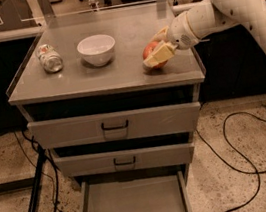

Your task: Pick apple from bottom drawer and place on counter

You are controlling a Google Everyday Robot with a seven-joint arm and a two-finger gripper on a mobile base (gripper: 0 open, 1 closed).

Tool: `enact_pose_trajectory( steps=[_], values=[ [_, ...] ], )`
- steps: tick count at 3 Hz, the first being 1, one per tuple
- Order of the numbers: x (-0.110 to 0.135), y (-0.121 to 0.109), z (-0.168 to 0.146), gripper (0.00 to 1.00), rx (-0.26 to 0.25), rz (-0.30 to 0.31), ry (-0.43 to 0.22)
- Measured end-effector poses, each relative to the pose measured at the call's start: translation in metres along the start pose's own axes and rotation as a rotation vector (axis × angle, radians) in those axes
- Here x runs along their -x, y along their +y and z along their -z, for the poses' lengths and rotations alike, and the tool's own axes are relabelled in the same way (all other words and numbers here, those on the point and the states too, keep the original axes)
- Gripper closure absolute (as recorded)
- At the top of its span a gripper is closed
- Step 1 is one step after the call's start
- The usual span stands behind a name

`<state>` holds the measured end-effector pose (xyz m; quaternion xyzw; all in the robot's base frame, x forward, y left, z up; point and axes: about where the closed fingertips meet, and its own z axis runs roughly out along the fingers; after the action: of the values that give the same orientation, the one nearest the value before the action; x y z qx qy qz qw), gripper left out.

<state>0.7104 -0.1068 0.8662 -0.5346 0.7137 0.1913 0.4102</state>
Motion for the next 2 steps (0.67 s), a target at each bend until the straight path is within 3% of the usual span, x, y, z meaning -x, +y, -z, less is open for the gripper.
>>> enact_pose_trajectory(
  steps=[2],
  values=[
    [0.0026, 0.0085, -0.0105, 1.0, 0.105, 0.004, -0.006]
  ],
)
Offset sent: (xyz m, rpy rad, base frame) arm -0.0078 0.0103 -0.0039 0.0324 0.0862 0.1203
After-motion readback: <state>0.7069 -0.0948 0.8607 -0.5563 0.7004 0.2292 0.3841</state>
